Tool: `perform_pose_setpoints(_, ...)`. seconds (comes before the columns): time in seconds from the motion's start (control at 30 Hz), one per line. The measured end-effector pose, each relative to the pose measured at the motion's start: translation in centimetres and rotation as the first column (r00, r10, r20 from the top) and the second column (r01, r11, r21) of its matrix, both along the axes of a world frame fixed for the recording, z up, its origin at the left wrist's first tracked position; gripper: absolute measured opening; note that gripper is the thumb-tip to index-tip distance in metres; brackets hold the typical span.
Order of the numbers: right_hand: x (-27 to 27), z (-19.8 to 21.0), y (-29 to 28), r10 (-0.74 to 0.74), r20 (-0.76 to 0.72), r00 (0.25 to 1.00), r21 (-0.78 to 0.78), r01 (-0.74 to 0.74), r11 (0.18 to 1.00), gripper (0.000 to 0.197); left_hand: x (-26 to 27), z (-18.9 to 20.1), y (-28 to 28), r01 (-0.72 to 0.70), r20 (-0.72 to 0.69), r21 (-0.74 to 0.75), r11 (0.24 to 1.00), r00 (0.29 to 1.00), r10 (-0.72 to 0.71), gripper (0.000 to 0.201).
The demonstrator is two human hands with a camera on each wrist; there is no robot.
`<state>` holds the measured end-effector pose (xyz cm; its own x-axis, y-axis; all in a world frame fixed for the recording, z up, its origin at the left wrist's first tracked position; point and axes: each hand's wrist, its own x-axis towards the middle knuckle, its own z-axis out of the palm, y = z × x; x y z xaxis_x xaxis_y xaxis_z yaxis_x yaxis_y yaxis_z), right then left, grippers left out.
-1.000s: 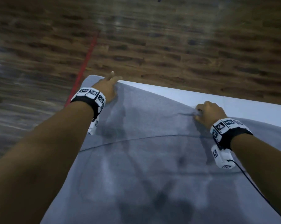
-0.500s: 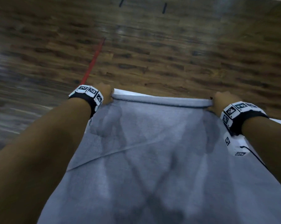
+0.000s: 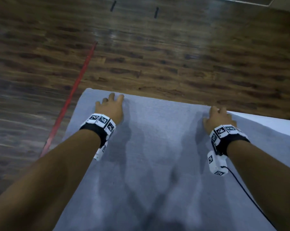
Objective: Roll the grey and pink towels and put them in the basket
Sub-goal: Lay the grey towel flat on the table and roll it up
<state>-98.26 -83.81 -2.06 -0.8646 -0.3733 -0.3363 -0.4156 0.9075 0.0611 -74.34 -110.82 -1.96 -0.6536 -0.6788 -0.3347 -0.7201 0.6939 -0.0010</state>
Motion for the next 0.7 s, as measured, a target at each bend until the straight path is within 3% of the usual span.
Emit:
perform_pose_setpoints(0.17, -2.2, 0.0, 7.3, -0.094, 0.019, 0.995, 0.021, 0.094, 0.995, 0.037, -3.1, -0.2, 7.3, 0.205, -0.032, 0.073, 0.976, 0.979, -0.204, 0.052)
perform_pose_setpoints(0.37, -7.8, 1.4, 16.9, -0.157, 0.046, 0.987, -0.045, 0.159, 0.986, 0.022, -10.1, 0.4, 15.2, 0.338, -0.039, 0.19, 0.922, 0.941, -0.337, 0.049)
perform_pose_setpoints(0.5, -12.7, 1.1, 23.0, -0.164, 0.081, 0.983, -0.088, 0.171, 0.981, 0.044, -15.7, 0.3, 20.8, 0.397, -0.054, 0.211, 0.893, 0.917, -0.395, 0.056)
perform_pose_setpoints(0.6, -16.1, 0.3, 26.7, -0.088, 0.161, 0.983, -0.104, 0.106, 0.989, 0.057, -19.8, 0.2, 24.7, 0.384, -0.075, 0.234, 0.893, 0.923, -0.377, 0.063)
perform_pose_setpoints(0.7, -18.5, -0.3, 29.4, 0.016, 0.195, 0.981, -0.035, -0.009, 0.999, 0.046, -24.3, -0.1, 27.8, 0.381, -0.13, 0.234, 0.894, 0.924, -0.36, 0.069)
